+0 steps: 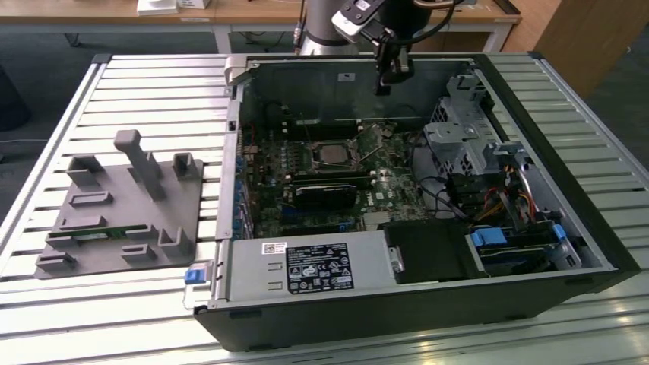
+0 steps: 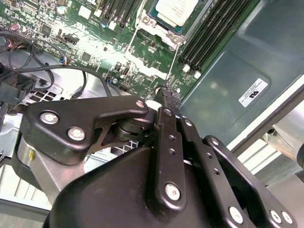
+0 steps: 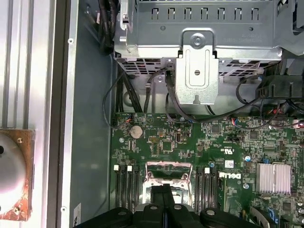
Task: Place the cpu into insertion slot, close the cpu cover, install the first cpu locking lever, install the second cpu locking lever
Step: 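Close the cpu cover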
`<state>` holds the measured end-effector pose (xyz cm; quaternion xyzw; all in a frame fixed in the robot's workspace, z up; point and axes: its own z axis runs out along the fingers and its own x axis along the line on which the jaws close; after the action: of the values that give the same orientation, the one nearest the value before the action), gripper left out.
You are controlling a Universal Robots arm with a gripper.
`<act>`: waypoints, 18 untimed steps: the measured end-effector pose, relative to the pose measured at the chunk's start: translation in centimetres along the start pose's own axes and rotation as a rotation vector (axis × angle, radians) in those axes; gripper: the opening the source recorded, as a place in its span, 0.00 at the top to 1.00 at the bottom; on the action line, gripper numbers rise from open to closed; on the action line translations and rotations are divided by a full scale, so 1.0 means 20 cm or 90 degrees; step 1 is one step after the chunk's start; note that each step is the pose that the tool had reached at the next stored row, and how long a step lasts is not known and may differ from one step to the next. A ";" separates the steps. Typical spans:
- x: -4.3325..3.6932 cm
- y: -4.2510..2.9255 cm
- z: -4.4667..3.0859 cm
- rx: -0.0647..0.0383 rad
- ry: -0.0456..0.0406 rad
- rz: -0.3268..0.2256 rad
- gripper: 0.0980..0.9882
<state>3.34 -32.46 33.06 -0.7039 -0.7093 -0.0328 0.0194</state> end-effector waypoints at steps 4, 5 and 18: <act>0.001 0.000 -0.008 0.000 0.0000 0.000 0.99; 0.001 0.000 -0.011 0.000 0.0001 0.000 0.99; 0.003 0.001 -0.038 0.000 0.0001 0.000 0.99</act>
<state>3.34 -32.45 33.82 -0.7039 -0.7093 -0.0328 0.0194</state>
